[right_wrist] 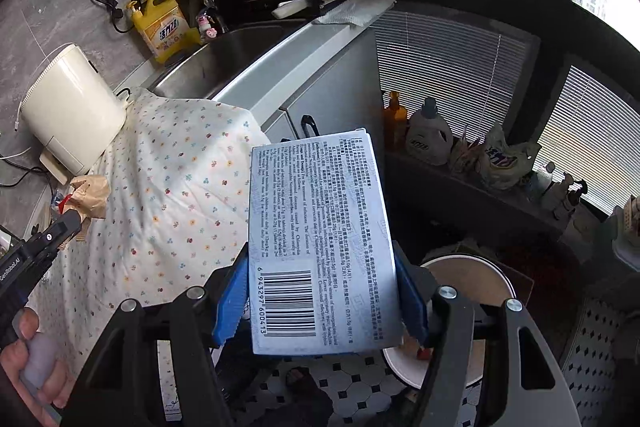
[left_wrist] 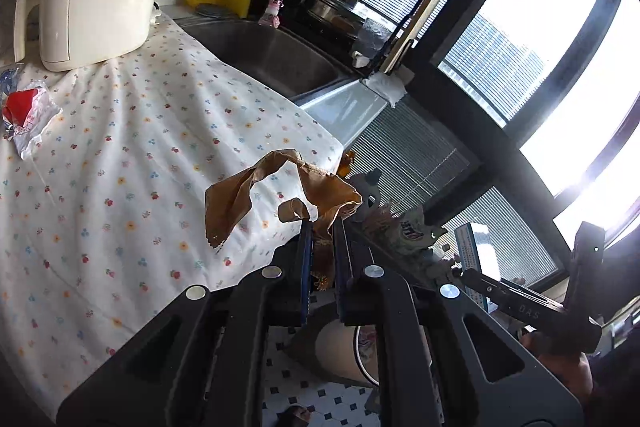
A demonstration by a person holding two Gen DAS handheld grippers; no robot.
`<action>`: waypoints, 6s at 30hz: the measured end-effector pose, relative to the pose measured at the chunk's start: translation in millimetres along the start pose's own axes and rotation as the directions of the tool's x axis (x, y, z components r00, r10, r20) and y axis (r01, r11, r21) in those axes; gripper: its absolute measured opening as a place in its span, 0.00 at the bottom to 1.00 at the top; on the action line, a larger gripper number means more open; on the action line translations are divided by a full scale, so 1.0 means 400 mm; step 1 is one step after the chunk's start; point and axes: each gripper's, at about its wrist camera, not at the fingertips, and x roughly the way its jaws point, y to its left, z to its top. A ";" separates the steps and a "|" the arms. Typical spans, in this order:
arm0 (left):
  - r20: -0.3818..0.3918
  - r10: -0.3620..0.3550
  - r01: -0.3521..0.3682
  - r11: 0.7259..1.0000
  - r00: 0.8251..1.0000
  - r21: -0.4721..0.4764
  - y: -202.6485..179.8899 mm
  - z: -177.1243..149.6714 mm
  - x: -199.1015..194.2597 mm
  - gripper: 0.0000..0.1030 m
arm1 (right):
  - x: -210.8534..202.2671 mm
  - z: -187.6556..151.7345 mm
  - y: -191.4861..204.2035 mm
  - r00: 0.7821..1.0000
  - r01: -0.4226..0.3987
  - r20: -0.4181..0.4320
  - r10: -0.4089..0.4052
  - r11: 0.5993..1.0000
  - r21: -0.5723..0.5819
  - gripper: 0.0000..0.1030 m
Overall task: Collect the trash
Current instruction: 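Carry the brown paper and box to the white bin and open both tools, then grasp the foil ball with the left tool while the right tool grasps the red-and-white wrapper, then carry the foil ball and wrapper to the white bin and release both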
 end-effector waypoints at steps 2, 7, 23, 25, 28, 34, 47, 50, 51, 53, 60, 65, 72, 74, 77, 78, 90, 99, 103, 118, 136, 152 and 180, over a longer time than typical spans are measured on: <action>-0.014 0.001 0.000 1.000 1.000 0.028 -0.058 -0.024 0.016 0.10 | -0.008 -0.020 -0.064 1.000 0.001 -0.007 -0.001 1.000 0.018 0.62; -0.053 -0.005 0.007 0.999 0.999 0.046 -0.174 -0.097 0.062 0.10 | -0.022 -0.066 -0.212 1.000 0.016 -0.018 -0.016 0.999 0.046 0.70; -0.228 -0.105 0.130 0.986 0.968 0.100 -0.457 -0.312 0.267 0.10 | -0.131 -0.169 -0.546 0.993 0.117 -0.014 -0.116 0.987 0.111 0.92; -0.269 -0.121 0.153 0.983 0.956 0.100 -0.479 -0.338 0.299 0.10 | -0.138 -0.176 -0.564 0.992 0.128 -0.013 -0.128 0.985 0.117 0.92; -0.319 -0.138 0.181 0.977 0.938 0.111 -0.512 -0.371 0.341 0.10 | -0.148 -0.190 -0.590 0.990 0.143 -0.018 -0.142 0.979 0.144 0.92; -0.392 -0.166 0.232 0.964 0.905 0.128 -0.563 -0.401 0.389 0.50 | -0.173 -0.219 -0.639 0.985 0.173 -0.019 -0.173 0.967 0.188 0.92; -0.198 -0.044 0.072 0.988 0.979 0.138 -0.436 -0.253 0.233 0.87 | -0.162 -0.185 -0.539 0.995 0.090 0.018 -0.095 0.981 0.173 0.92; -0.134 0.006 0.008 0.994 0.991 0.105 -0.363 -0.223 0.172 0.91 | -0.146 -0.162 -0.464 0.998 0.050 0.022 -0.053 0.991 0.123 0.92; -0.116 0.026 -0.015 0.996 0.993 0.090 -0.336 -0.212 0.152 0.92 | -0.140 -0.154 -0.435 0.999 0.032 0.021 -0.035 0.994 0.106 0.92; -0.085 0.061 -0.056 0.997 0.995 0.055 -0.281 -0.197 0.112 0.93 | -0.127 -0.136 -0.376 1.000 -0.003 0.021 0.001 0.998 0.065 0.92; 0.005 0.206 -0.206 0.977 0.978 -0.054 -0.077 -0.159 -0.039 0.94 | -0.085 -0.084 -0.154 0.992 -0.125 0.014 0.126 0.991 -0.043 0.92; 0.056 0.302 -0.291 0.946 0.952 -0.145 0.069 -0.144 -0.146 0.94 | -0.047 -0.065 0.011 0.981 -0.193 -0.012 0.194 0.972 -0.131 0.92; 0.097 0.430 -0.394 0.881 0.898 -0.261 0.276 -0.118 -0.279 0.94 | 0.003 -0.050 0.242 0.957 -0.289 -0.051 0.285 0.933 -0.213 0.92; 0.109 0.459 -0.412 0.862 0.882 -0.295 0.333 -0.107 -0.313 0.94 | 0.013 -0.045 0.307 0.948 -0.318 -0.058 0.314 0.919 -0.234 0.91; 0.129 0.489 -0.426 0.840 0.863 -0.336 0.410 -0.094 -0.360 0.94 | 0.030 -0.040 0.401 0.936 -0.352 -0.077 0.344 0.898 -0.265 0.87; 0.133 0.498 -0.430 0.833 0.857 -0.349 0.433 -0.091 -0.372 0.94 | 0.037 -0.039 0.432 0.931 -0.364 -0.085 0.355 0.890 -0.276 0.85; 0.140 0.537 -0.452 0.803 0.832 -0.389 0.679 -0.023 -0.446 0.94 | 0.133 -0.032 0.720 0.902 -0.432 -0.133 0.411 0.846 -0.313 0.71; 0.099 0.530 -0.452 0.795 0.842 -0.405 0.828 0.009 -0.455 0.81 | 0.206 -0.034 0.874 0.902 -0.431 -0.189 0.389 0.841 -0.327 0.50; 0.052 0.514 -0.449 0.789 0.856 -0.419 0.891 0.012 -0.434 0.72 | 0.224 -0.035 0.929 0.902 -0.429 -0.208 0.378 0.832 -0.352 0.47; 0.022 0.437 -0.392 0.828 0.899 -0.402 0.979 0.056 -0.383 0.41 | 0.349 0.030 1.175 0.896 -0.439 -0.264 0.357 0.797 -0.414 0.45; 0.094 0.462 -0.384 0.820 0.882 -0.424 0.964 0.050 -0.475 0.41 | 0.412 0.024 1.248 0.848 -0.521 -0.337 0.409 0.761 -0.386 0.04; 0.093 0.290 -0.264 0.939 0.953 -0.220 0.666 0.110 -0.288 0.41 | 0.217 0.061 0.890 0.884 -0.467 -0.209 0.419 0.825 -0.319 0.04; -0.166 -0.118 0.145 0.977 0.979 0.159 -0.212 -0.083 0.157 0.41 | -0.067 -0.065 -0.205 0.998 -0.062 -0.017 0.065 0.990 0.123 0.04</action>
